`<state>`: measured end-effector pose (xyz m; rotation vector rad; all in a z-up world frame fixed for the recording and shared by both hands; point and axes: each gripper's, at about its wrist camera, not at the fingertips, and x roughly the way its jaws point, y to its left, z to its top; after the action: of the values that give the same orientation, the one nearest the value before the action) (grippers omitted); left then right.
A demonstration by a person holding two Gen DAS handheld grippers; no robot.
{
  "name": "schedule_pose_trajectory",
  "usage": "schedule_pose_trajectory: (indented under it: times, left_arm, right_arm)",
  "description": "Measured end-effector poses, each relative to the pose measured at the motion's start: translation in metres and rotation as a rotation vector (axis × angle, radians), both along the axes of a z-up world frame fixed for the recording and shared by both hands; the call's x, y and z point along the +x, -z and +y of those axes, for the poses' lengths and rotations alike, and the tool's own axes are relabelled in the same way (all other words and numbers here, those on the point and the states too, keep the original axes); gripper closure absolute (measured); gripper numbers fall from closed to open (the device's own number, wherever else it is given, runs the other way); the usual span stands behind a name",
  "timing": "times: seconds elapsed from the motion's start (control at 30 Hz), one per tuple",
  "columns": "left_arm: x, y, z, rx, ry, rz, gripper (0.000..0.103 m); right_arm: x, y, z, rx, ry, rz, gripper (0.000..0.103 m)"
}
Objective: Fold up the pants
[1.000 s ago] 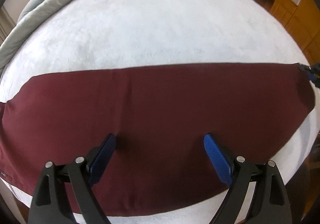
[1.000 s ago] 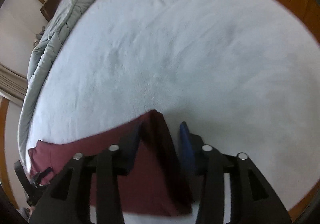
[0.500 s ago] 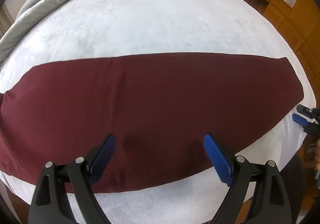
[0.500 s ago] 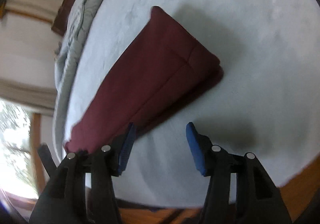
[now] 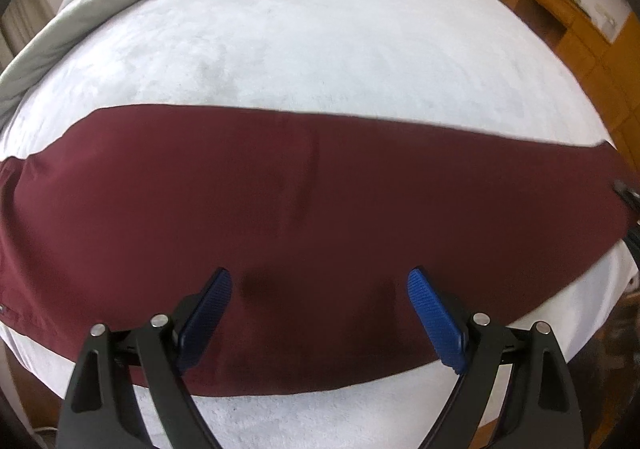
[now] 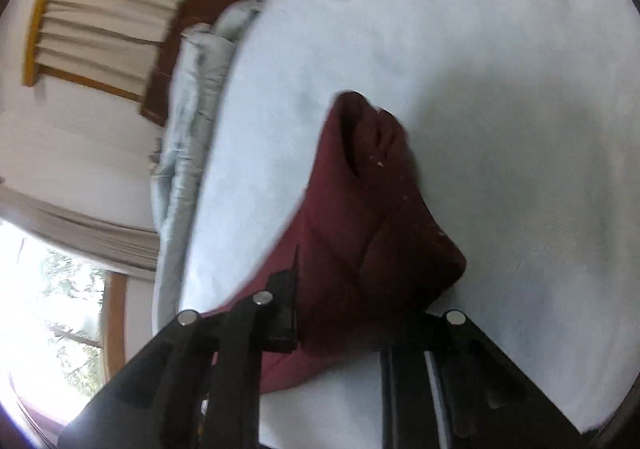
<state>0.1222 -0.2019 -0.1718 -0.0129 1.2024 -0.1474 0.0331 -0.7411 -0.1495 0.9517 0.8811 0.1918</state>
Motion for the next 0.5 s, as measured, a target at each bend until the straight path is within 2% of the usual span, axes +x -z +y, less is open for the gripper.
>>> schedule_pose_trajectory:
  times: [0.07, 0.13, 0.2, 0.27, 0.3, 0.33, 0.4, 0.47, 0.5]
  left_arm:
    - [-0.001, -0.005, -0.001, -0.011, 0.003, -0.018, 0.013]
    - [-0.004, -0.008, -0.002, -0.019, 0.018, -0.043, 0.009]
    - [-0.004, -0.004, -0.002, -0.015, 0.019, -0.038, 0.008]
    - [0.002, 0.017, -0.006, 0.016, 0.035, 0.032, 0.008]
    - [0.002, 0.024, -0.008, 0.034, 0.05, 0.037, 0.006]
    - [0.0, 0.025, -0.01, 0.059, 0.07, 0.008, 0.004]
    - [-0.003, 0.022, -0.01, 0.06, 0.078, 0.004, 0.005]
    - [-0.003, 0.011, -0.004, 0.02, 0.044, 0.022, 0.006]
    - [-0.007, 0.0, 0.001, -0.017, 0.016, 0.005, 0.006]
  right_arm:
    - [-0.014, -0.03, 0.002, -0.013, 0.018, -0.076, 0.09]
    - [-0.024, -0.035, -0.001, -0.009, 0.058, -0.062, 0.09]
    - [-0.03, -0.017, -0.007, -0.03, 0.104, 0.035, 0.09]
    - [-0.026, 0.012, -0.009, -0.115, 0.109, 0.189, 0.09]
    - [-0.025, 0.033, -0.008, -0.135, 0.106, 0.273, 0.09]
    - [-0.026, 0.043, -0.006, -0.126, 0.117, 0.291, 0.09]
    - [-0.028, 0.044, -0.008, -0.093, 0.143, 0.282, 0.09]
    - [-0.03, 0.031, -0.003, -0.098, 0.149, 0.265, 0.089]
    - [-0.029, 0.014, 0.003, -0.125, 0.138, 0.215, 0.089]
